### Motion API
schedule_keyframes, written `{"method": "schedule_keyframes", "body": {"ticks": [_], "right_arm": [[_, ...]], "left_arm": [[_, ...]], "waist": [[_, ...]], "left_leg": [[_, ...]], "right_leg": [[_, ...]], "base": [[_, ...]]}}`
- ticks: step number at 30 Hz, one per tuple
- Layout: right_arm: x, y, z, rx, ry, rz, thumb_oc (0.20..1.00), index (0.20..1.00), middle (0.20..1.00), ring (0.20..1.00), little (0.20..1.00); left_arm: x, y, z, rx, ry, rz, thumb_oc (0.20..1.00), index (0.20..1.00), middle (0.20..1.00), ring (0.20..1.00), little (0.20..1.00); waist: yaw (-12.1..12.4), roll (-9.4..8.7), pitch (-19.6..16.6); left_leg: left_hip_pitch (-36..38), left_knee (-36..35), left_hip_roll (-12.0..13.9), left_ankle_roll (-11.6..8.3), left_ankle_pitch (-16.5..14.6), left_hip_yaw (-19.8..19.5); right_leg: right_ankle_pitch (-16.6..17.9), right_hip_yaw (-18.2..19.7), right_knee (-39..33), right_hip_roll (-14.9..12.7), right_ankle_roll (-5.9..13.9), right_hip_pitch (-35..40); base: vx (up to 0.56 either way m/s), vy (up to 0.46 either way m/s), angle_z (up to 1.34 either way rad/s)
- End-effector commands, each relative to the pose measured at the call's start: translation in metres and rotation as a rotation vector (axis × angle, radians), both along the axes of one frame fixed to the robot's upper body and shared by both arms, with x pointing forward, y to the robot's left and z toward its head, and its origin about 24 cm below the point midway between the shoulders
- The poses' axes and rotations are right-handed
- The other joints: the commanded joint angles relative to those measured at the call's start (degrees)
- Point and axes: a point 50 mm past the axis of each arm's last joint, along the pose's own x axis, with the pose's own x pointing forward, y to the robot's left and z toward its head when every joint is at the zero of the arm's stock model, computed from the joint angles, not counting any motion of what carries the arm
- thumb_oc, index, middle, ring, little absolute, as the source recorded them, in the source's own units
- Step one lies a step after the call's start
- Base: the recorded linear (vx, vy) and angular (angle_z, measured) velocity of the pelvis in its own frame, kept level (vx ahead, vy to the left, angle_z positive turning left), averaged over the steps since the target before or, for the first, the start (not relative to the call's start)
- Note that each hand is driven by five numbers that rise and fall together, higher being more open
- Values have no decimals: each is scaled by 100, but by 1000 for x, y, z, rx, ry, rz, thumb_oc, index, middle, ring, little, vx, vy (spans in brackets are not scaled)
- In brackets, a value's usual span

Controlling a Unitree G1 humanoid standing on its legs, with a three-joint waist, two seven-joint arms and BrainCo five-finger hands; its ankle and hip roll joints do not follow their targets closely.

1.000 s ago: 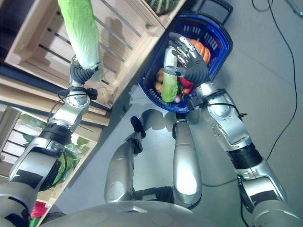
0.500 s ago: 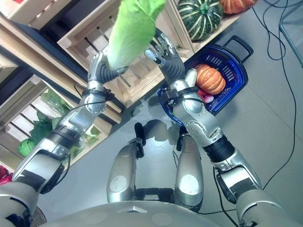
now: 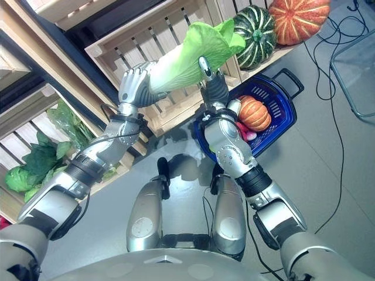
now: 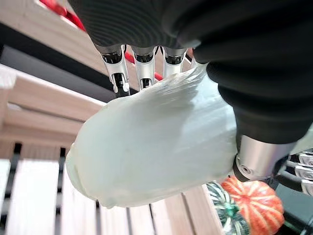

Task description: Pick up fruits and vegetables into the basket

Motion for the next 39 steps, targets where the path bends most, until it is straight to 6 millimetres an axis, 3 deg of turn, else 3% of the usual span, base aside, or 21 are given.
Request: {"method": "schedule_keyframes", "body": {"ticks": [1,8,9,10,11,13,18,24,25,26,27,31,34,39], "right_arm": [[0,18,21,96,-72,77,1000,1000,1000,1000,1000],[-9,30,46,60,-297,243,1000,1000,1000,1000,1000],[-9,31,48,28,-314,258,573,573,573,573,573],[-9,32,49,19,-316,265,498,498,498,498,498],[-9,33,51,26,-324,304,200,200,200,200,200],[-9,34,52,31,-329,327,200,200,200,200,200],[-14,38,73,120,-478,469,200,200,200,200,200],[-13,39,91,47,-564,395,200,200,200,200,200],[-12,39,94,25,-570,374,200,200,200,200,200],[-10,38,96,0,-573,351,200,200,200,200,200],[-7,35,97,-42,-585,313,200,200,200,200,200],[0,19,104,-113,-600,199,200,200,200,200,200],[1,-8,112,-186,-658,33,200,200,200,200,200],[-7,-46,117,-261,-731,-143,200,200,200,200,200]], "left_arm": [[-21,-56,20,121,-150,-265,200,200,200,200,200],[-30,-84,9,419,-31,-353,200,200,200,200,200],[-33,-88,6,455,-19,-377,200,200,200,200,200],[-34,-89,5,472,-11,-388,200,200,200,200,200],[-37,-93,2,527,11,-411,200,200,200,200,200],[-38,-96,1,541,37,-429,200,200,200,200,200],[-52,-108,-19,599,286,-584,200,200,200,200,200],[-55,-113,-21,623,353,-611,200,200,200,200,200],[-53,-112,-20,600,370,-605,482,482,482,482,482],[-51,-110,-18,580,381,-593,818,818,818,818,818],[-48,-107,-18,560,401,-566,1000,1000,1000,1000,1000],[-36,-90,-27,395,570,-468,1000,1000,1000,1000,1000],[-25,-60,-50,113,728,-308,1000,1000,1000,1000,1000],[-24,-20,-85,-114,800,-103,1000,1000,1000,1000,1000]], "waist": [[46,-117,-536],[47,-42,-575],[44,-24,-577],[44,-18,-580],[48,-1,-589],[42,9,-587],[17,90,-573],[-24,158,-561],[-31,171,-556],[-35,180,-552],[-35,187,-544],[-46,206,-496],[-86,241,-378],[-146,242,-217]], "left_leg": [[18,594,-101,172,-894,308],[9,547,-113,160,-886,282],[8,540,-114,155,-884,276],[8,540,-115,154,-880,276],[14,534,-110,153,-878,283],[20,524,-114,153,-875,279],[23,468,-100,130,-852,258],[2,403,-107,121,-815,245],[2,381,-102,118,-806,247],[-2,361,-97,115,-795,256],[-4,342,-92,114,-786,266],[-22,313,-69,98,-755,292],[-70,359,-48,100,-789,313],[-215,440,-37,122,-777,336]], "right_leg": [[291,-24,-705,-155,291,383],[303,-83,-736,-210,342,374],[307,-86,-740,-218,355,370],[311,-92,-741,-225,359,370],[311,-107,-749,-235,365,374],[314,-110,-762,-236,372,382],[304,-143,-803,-254,429,388],[334,-137,-877,-272,474,362],[342,-142,-901,-274,481,360],[346,-147,-921,-272,483,358],[350,-154,-941,-268,486,359],[361,-173,-960,-255,491,345],[304,-157,-833,-225,495,238],[299,-131,-688,-209,478,40]], "base": [[-13,6,4],[-11,8,2],[-15,14,5],[0,0,0],[0,0,0],[-18,0,0],[-48,2,1],[-65,11,1],[-74,14,4],[-90,11,4],[-69,4,1],[-68,-4,-1],[-88,-9,-1],[-74,-20,-4]]}}
